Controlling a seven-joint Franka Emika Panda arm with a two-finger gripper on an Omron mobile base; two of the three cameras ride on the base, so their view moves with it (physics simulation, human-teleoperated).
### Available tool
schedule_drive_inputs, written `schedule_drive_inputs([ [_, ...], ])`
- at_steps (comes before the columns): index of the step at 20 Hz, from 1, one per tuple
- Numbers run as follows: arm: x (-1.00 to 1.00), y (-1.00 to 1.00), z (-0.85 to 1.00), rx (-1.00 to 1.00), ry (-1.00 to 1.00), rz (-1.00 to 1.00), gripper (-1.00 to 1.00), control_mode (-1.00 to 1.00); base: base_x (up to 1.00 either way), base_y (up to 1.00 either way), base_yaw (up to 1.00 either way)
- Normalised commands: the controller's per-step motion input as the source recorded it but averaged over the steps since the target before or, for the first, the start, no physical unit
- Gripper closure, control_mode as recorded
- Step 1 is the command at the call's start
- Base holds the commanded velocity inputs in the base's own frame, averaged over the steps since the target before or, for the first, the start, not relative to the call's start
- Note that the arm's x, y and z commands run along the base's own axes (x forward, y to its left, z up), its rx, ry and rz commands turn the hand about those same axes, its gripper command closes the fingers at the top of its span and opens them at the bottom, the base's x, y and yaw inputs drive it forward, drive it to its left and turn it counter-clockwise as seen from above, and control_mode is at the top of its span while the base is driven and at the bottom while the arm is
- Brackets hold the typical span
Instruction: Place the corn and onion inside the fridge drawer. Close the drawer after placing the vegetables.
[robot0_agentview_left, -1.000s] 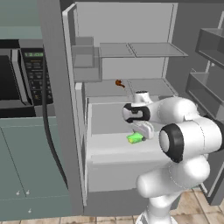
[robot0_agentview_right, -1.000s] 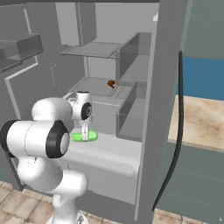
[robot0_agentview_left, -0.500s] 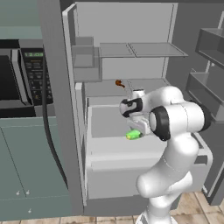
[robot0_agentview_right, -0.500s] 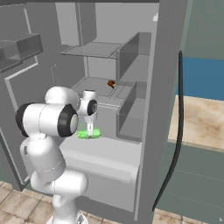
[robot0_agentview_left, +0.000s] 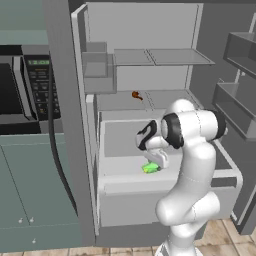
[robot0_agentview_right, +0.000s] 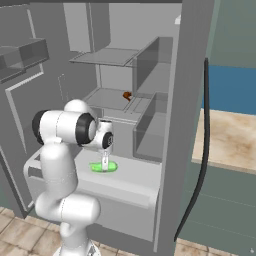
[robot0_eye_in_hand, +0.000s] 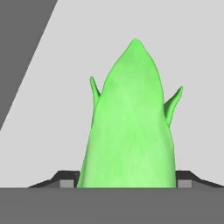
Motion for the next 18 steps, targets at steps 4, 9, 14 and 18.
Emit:
schedule_drive_inputs([
  [4,0.0,0.0,-0.7,0.0,0.0,-0.03,1.0,-1.0,0.0,0.0,0.0],
  [9,-0.02,0.0,-0.47,0.0,0.0,-0.03,1.0,-1.0,0.0,0.0,0.0],
  [14,-0.05,0.01,-0.17,0.0,0.0,-0.08,-1.0,-1.0,0.0,0.0,0.0],
  [18,0.12,0.0,0.39,0.0,-0.02,-0.03,-1.0,-1.0,0.0,0.0,0.0],
])
